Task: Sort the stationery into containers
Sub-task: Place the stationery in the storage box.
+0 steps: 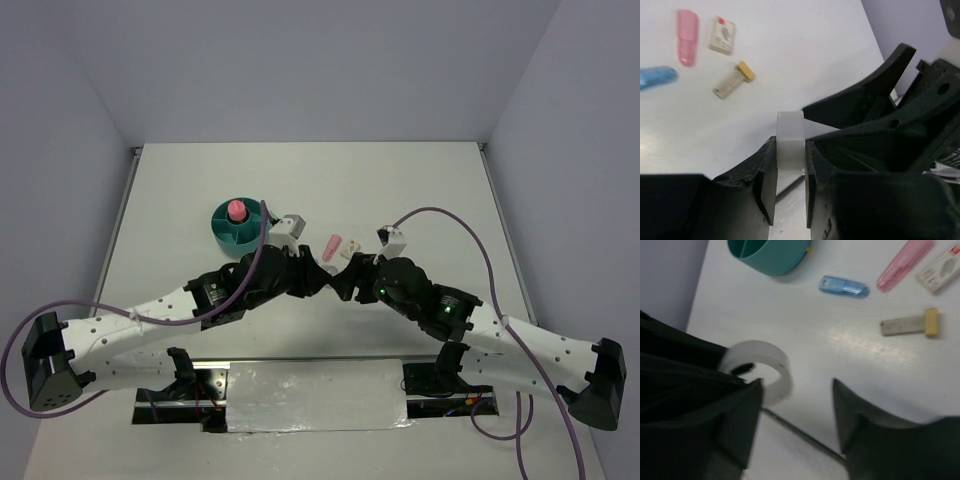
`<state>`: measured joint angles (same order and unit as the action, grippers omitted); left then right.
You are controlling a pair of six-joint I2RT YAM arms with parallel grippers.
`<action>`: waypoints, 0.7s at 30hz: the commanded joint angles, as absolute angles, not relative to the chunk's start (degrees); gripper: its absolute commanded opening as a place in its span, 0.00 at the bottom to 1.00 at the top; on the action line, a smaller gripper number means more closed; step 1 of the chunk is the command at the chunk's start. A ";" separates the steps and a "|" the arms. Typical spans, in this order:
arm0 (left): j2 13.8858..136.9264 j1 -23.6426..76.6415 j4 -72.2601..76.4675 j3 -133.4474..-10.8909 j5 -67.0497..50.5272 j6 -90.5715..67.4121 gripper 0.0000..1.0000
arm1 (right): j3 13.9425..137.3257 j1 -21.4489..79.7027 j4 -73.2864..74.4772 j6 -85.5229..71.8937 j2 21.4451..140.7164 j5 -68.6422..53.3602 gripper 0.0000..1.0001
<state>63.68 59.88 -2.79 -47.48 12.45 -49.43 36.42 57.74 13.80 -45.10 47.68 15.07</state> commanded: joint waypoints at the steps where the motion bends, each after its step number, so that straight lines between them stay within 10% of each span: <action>1: 61.97 59.59 -10.07 -52.72 20.73 -44.48 0.00 | 36.39 58.45 10.98 -45.53 44.13 16.52 0.73; 7: 60.47 52.82 -37.77 -61.25 47.44 -52.64 0.00 | 35.42 58.27 18.63 -46.67 36.31 25.40 0.88; 13: 61.96 26.77 -35.78 -65.03 37.81 -44.32 0.00 | 34.19 58.36 21.35 -44.39 34.72 24.70 0.88; 21: 71.18 16.44 -37.97 -70.75 30.85 -46.21 0.00 | 32.96 58.27 23.82 -41.49 33.05 24.78 0.89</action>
<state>68.73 16.86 -35.57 -69.06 33.63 -45.08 33.58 58.00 22.48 -43.29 34.28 23.18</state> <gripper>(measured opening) 0.335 0.889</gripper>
